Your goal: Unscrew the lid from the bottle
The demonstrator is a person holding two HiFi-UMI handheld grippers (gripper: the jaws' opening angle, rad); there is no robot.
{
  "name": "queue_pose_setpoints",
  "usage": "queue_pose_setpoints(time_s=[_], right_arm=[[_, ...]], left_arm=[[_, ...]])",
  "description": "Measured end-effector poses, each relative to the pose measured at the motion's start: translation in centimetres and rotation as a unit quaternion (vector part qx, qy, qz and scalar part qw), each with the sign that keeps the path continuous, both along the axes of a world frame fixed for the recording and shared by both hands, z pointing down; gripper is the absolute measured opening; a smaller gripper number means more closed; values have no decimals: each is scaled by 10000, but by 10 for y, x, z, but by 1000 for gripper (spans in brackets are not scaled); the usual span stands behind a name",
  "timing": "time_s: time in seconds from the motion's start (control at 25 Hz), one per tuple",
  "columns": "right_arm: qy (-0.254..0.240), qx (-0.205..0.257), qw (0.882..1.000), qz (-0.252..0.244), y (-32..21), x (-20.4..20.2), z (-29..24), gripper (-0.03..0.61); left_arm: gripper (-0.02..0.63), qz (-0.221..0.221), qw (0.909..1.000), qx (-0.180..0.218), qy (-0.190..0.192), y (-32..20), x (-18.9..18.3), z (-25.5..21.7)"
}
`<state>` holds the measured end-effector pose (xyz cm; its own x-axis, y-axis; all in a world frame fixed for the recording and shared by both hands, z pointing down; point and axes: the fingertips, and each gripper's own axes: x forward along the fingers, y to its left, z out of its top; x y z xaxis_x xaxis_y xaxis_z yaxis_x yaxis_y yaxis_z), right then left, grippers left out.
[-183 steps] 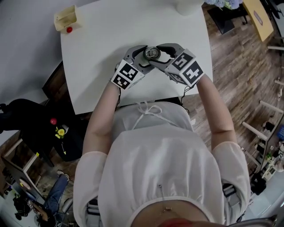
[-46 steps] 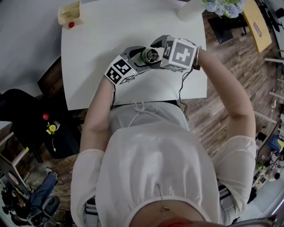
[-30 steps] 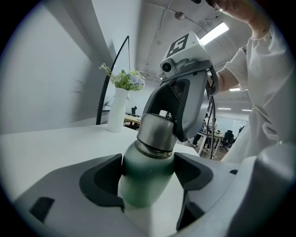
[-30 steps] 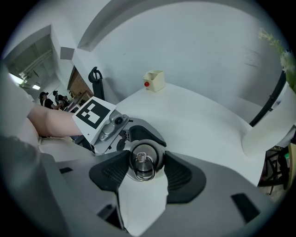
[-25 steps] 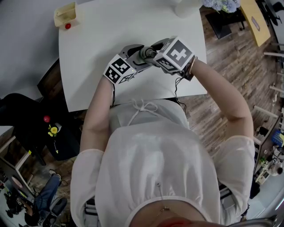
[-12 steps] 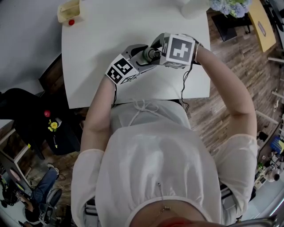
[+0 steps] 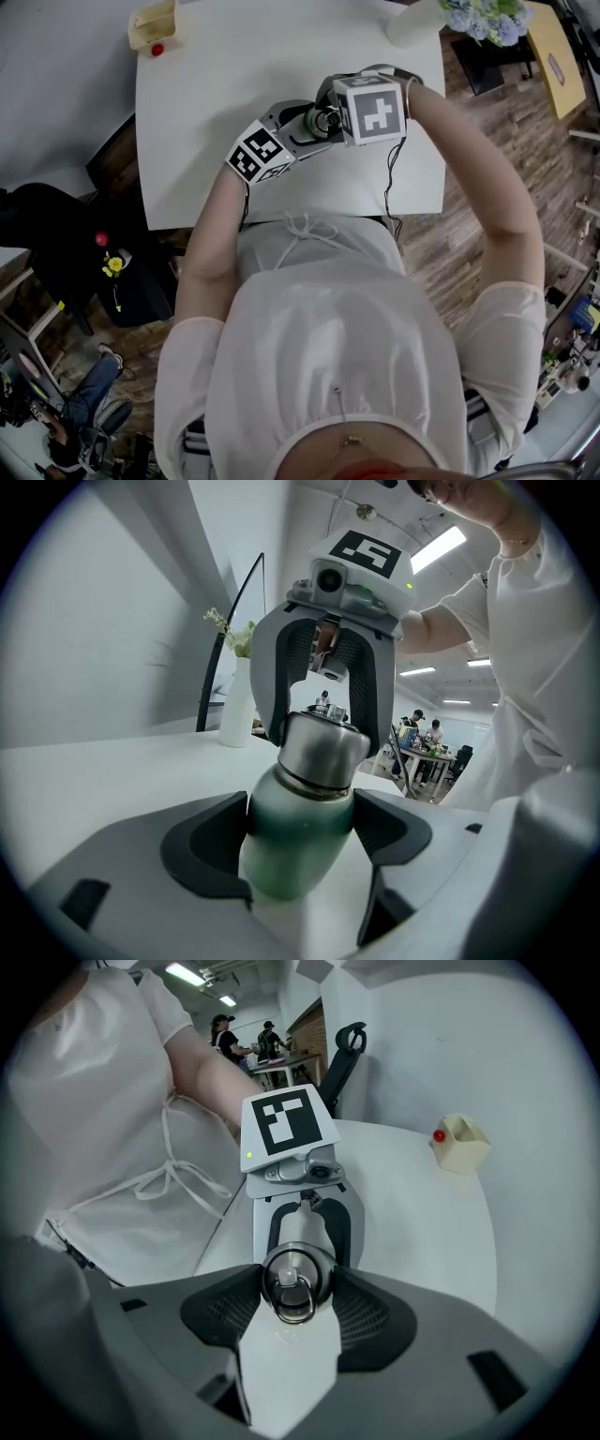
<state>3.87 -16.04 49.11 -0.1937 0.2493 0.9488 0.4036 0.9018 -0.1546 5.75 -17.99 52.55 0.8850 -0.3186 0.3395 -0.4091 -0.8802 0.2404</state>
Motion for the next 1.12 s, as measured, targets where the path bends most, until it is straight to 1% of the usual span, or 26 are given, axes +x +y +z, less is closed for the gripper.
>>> queue_pose_setpoints(time_s=[0.04,0.08,0.12,0.16,0.24,0.32,0.36,0.4,0.48,0.6,0.68,0.72,0.76,0.8,0.84,0.88,0.92,1.0,1.12], right_arm=[[-128,82,9998,164,-2,-3,-1,254],[-269,182,9989,352,-4,-5,-2,279],[-391,265,9974,545,-7,-5,-3,320],[-485,277,9956,751,-8,-4,-4,333],[-650,76,9897,1276,-6,-1,-8,381],[-855,-112,9764,1981,-7,-1,-10,394],[-937,-161,9657,2416,-10,-1,-10,394],[-999,-210,9518,2893,-13,0,-10,392],[-1082,-372,9176,3806,-16,3,-9,379],[-1100,-736,8638,4862,-16,6,-6,379],[-1104,-1029,8287,5390,-15,6,-5,377],[-1104,-1171,8139,5583,-14,5,-5,371],[-1098,-1269,8024,5727,-14,4,-5,359],[-1086,-1302,7951,5822,-13,4,-4,335],[-1069,-1261,7925,5870,-14,4,-2,317],[-1056,-1164,7937,5877,-15,5,-1,296],[-1050,-1056,7971,5852,-16,5,0,272],[-1045,-933,8045,5772,-17,5,0,252],[-998,-833,8142,5659,-17,4,0,253]], left_arm=[[362,0,10000,-5,-1,0,0,0],[362,3,10000,-7,-3,0,-1,0],[362,6,10000,-6,-4,1,0,0],[362,5,10000,-4,-3,1,0,-1],[362,-8,10000,2,6,1,0,-1],[362,-16,10000,15,17,1,-1,-2],[362,-14,10000,22,20,1,-2,-2],[362,-8,10000,28,22,1,-1,-3],[362,4,10000,34,26,1,-1,-3],[362,0,10000,34,26,2,0,-4],[362,-9,10000,32,26,1,0,-4],[362,-10,10000,33,28,1,1,-5],[362,-8,10000,34,31,1,1,-5],[362,-6,10000,35,32,1,1,-5],[362,-5,10000,33,32,2,1,-5],[362,-5,10000,30,31,2,1,-4],[362,-4,10000,26,30,2,1,-4],[362,-4,10000,22,31,2,2,-4],[362,-3,10000,30,22,1,2,-4]])
